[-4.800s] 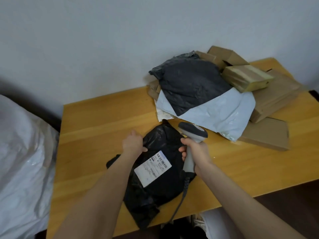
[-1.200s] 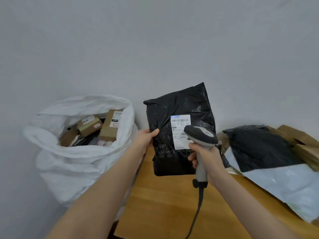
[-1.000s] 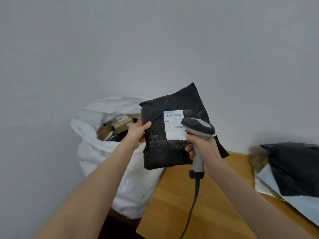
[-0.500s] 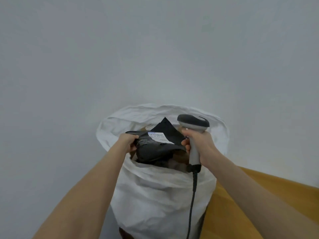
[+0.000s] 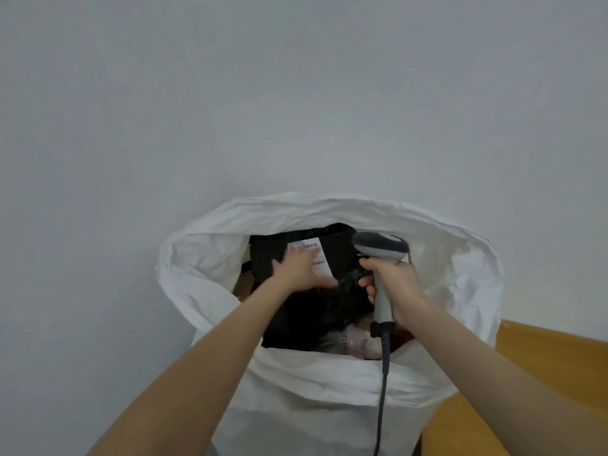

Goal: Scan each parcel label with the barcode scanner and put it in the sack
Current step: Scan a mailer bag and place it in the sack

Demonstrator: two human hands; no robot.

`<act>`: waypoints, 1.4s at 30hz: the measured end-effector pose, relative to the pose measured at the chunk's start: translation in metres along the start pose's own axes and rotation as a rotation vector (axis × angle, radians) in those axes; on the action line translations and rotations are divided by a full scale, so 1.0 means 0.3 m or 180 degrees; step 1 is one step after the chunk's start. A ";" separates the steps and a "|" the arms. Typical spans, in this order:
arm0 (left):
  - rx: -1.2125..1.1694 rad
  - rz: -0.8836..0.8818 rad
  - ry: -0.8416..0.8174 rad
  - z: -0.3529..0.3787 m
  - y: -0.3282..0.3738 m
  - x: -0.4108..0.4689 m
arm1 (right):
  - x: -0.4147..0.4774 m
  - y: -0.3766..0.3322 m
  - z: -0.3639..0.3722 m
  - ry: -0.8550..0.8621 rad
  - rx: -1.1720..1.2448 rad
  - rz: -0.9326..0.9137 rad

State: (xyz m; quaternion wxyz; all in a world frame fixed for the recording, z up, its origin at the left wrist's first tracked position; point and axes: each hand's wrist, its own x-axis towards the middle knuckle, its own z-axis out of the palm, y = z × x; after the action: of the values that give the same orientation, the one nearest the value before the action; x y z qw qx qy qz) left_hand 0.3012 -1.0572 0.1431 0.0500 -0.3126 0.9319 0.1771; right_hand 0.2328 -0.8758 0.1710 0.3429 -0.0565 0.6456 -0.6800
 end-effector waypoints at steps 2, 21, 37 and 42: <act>0.0453 0.0281 -0.0576 0.065 0.050 -0.018 | 0.010 -0.002 0.016 -0.0041 0.0014 0.0011; 0.0557 0.0043 0.0791 0.038 0.000 0.053 | -0.056 -0.002 -0.093 -0.0085 0.0021 0.0037; 0.0323 0.0593 0.1858 0.259 0.929 -0.340 | -0.406 0.040 -1.029 0.0061 0.0736 0.0442; 0.0521 0.0890 0.1104 0.509 1.271 -0.398 | -0.482 0.115 -1.380 0.0373 0.0926 0.0598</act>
State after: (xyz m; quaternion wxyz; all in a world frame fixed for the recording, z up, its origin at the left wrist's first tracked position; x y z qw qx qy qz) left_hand 0.1652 -0.6517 0.1389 -0.1107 -0.2012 0.9720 0.0499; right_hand 0.1410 -0.4479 0.1259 0.3713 0.0939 0.5617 -0.7333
